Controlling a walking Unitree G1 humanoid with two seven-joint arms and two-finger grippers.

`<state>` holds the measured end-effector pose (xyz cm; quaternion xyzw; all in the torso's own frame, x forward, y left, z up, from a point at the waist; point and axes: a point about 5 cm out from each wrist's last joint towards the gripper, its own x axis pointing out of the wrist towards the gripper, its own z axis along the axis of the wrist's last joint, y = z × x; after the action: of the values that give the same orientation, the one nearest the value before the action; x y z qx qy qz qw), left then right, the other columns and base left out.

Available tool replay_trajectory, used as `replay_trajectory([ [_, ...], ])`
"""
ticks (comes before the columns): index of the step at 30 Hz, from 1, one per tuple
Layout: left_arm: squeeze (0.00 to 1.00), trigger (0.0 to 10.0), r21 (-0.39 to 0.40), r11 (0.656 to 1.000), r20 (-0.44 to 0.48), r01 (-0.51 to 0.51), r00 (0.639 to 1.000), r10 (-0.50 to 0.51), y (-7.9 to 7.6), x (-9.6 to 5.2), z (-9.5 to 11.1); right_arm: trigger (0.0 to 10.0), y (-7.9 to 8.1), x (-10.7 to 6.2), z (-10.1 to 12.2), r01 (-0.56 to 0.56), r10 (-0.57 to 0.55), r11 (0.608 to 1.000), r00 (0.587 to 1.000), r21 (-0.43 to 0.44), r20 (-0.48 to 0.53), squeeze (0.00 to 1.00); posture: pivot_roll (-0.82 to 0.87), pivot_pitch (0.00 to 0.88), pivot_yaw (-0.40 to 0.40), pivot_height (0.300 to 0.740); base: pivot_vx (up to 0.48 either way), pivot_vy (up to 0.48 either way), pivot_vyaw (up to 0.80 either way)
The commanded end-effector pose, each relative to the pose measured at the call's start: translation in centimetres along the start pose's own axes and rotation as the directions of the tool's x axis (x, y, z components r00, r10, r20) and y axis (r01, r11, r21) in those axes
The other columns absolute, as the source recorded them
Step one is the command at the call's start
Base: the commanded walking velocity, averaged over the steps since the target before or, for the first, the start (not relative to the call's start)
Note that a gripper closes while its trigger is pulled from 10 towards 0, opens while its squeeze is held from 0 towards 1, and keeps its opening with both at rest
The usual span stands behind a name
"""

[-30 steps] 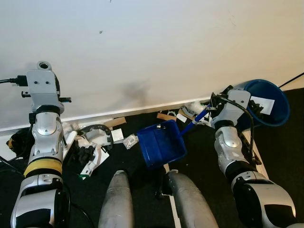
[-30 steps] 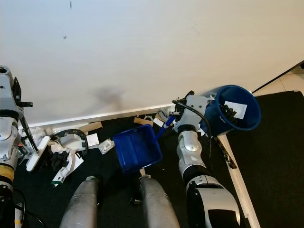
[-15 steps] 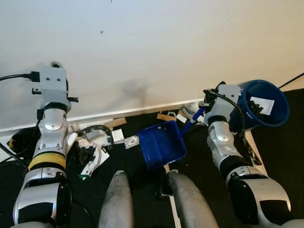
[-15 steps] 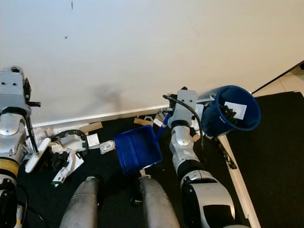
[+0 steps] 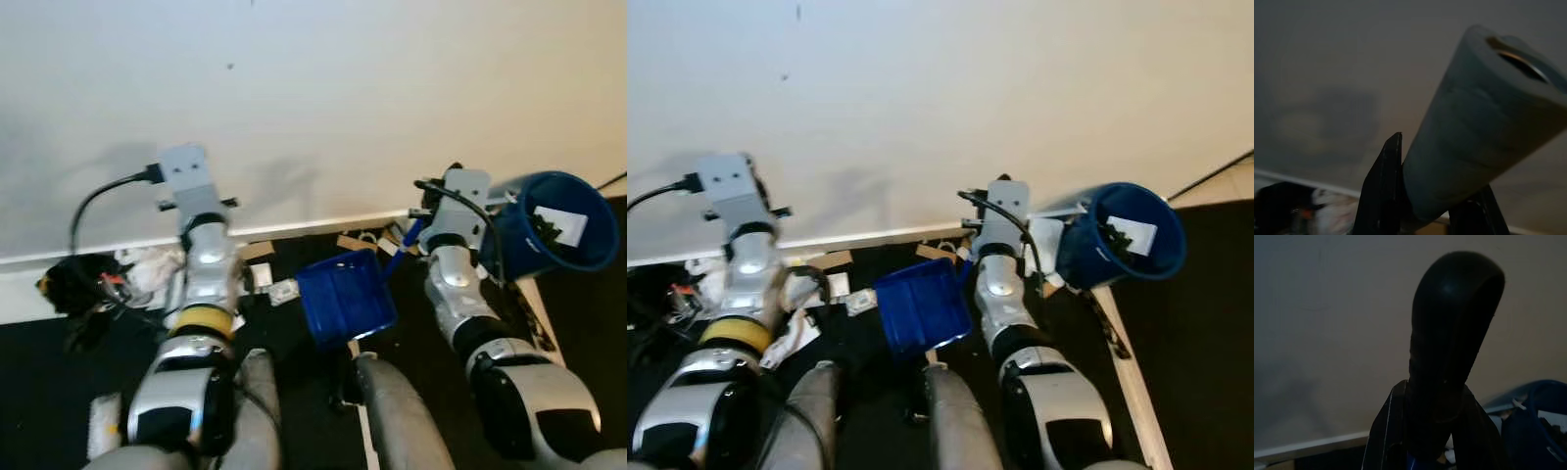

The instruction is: Sweep floor

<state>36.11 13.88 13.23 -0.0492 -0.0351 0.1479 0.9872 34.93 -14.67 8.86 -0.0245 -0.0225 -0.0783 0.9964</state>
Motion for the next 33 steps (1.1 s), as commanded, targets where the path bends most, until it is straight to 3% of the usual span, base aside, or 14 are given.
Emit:
replay_trajectory([
  [1,0.00,10.0,-0.305,0.947,-0.075,0.099,0.989,-0.128,-5.6,-1.7,0.3,10.0,-1.2,-1.5,-3.1,0.007,-0.016,0.998,0.991,-0.068,-0.136,0.00,0.06,0.313,-0.172,0.740,0.000,0.000,0.00],
  [3,0.00,10.0,-0.326,0.938,-0.080,0.114,0.986,-0.148,-6.6,-2.0,0.8,10.0,-1.4,-1.6,-3.2,0.012,-0.021,0.997,0.990,-0.070,-0.142,0.00,0.06,0.306,-0.161,0.740,0.000,0.000,0.00],
  [5,0.00,10.0,-0.382,0.913,-0.073,0.144,0.980,-0.185,-8.9,-3.0,2.1,10.0,-1.6,-1.8,-3.5,0.023,-0.033,0.997,0.988,-0.073,-0.151,0.00,0.06,0.301,-0.158,0.740,0.000,0.000,0.00],
  [7,0.00,10.0,-0.397,0.907,-0.074,0.140,0.980,-0.184,-9.3,-3.2,2.4,10.0,-1.6,-1.8,-3.5,0.025,-0.036,0.997,0.988,-0.073,-0.153,0.00,0.06,0.301,-0.158,0.740,0.000,0.000,0.00],
  [12,0.00,10.0,-0.427,0.895,-0.254,0.126,0.934,-0.252,-12.4,-5.0,3.4,10.0,-1.4,-2.1,-4.0,0.023,-0.036,0.997,0.983,-0.070,-0.180,0.00,0.07,0.281,-0.157,0.740,0.000,0.000,0.00],
  [16,0.00,10.0,-0.448,0.886,-0.307,0.121,0.910,-0.279,-12.9,-5.5,3.8,10.0,-1.2,-2.1,-4.0,0.020,-0.032,0.998,0.982,-0.068,-0.186,0.00,0.08,0.276,-0.158,0.740,0.000,0.000,0.00],
  [18,0.00,10.0,-0.544,0.833,-0.329,0.100,0.888,-0.321,-13.5,-5.6,5.6,10.0,-1.1,-2.0,-3.9,0.017,-0.028,0.998,0.982,-0.065,-0.189,0.00,0.09,0.266,-0.165,0.740,0.000,0.000,0.00],
  [21,0.00,10.0,-0.702,0.706,-0.284,0.097,0.871,-0.402,-14.3,-5.3,9.9,10.0,-0.8,-1.8,-3.8,0.004,-0.016,0.998,0.981,-0.062,-0.196,0.00,0.10,0.258,-0.177,0.740,0.000,0.000,0.00],
  [25,0.00,10.0,-0.722,0.683,-0.266,0.116,0.864,-0.428,-14.4,-5.2,10.8,10.0,-0.7,-1.8,-3.7,0.001,-0.013,0.998,0.980,-0.062,-0.197,0.00,0.10,0.257,-0.179,0.740,0.000,0.000,0.00],
  [26,0.00,10.0,-0.735,0.660,-0.235,0.156,0.854,-0.464,-14.3,-5.0,11.8,10.0,-0.7,-1.8,-3.7,-0.002,-0.010,0.998,0.980,-0.061,-0.198,0.00,0.10,0.256,-0.180,0.740,0.000,0.000,0.00],
  [27,0.00,10.0,-0.752,0.605,-0.153,0.263,0.823,-0.548,-14.3,-4.9,13.9,10.0,-0.6,-1.7,-3.7,-0.007,-0.005,0.998,0.980,-0.060,-0.199,0.00,0.11,0.256,-0.180,0.740,0.000,0.000,0.00],
  [30,0.00,10.0,-0.745,0.596,-0.125,0.300,0.814,-0.567,-14.1,-4.8,14.5,10.0,-0.5,-1.7,-3.7,-0.008,-0.005,0.998,0.980,-0.060,-0.200,0.00,0.11,0.256,-0.180,0.740,0.000,0.000,0.00],
  [32,0.00,10.0,-0.707,0.614,-0.100,0.350,0.811,-0.577,-13.8,-4.6,14.9,10.0,-0.6,-1.7,-3.7,-0.008,-0.004,0.998,0.979,-0.060,-0.202,0.00,0.11,0.256,-0.179,0.740,0.000,0.000,0.00],
  [33,0.00,10.0,-0.635,0.647,-0.067,0.422,0.804,-0.590,-13.3,-4.2,15.2,10.0,-0.6,-1.7,-3.7,-0.007,-0.005,0.998,0.979,-0.060,-0.204,0.00,0.11,0.256,-0.177,0.740,0.000,0.000,0.00],
])
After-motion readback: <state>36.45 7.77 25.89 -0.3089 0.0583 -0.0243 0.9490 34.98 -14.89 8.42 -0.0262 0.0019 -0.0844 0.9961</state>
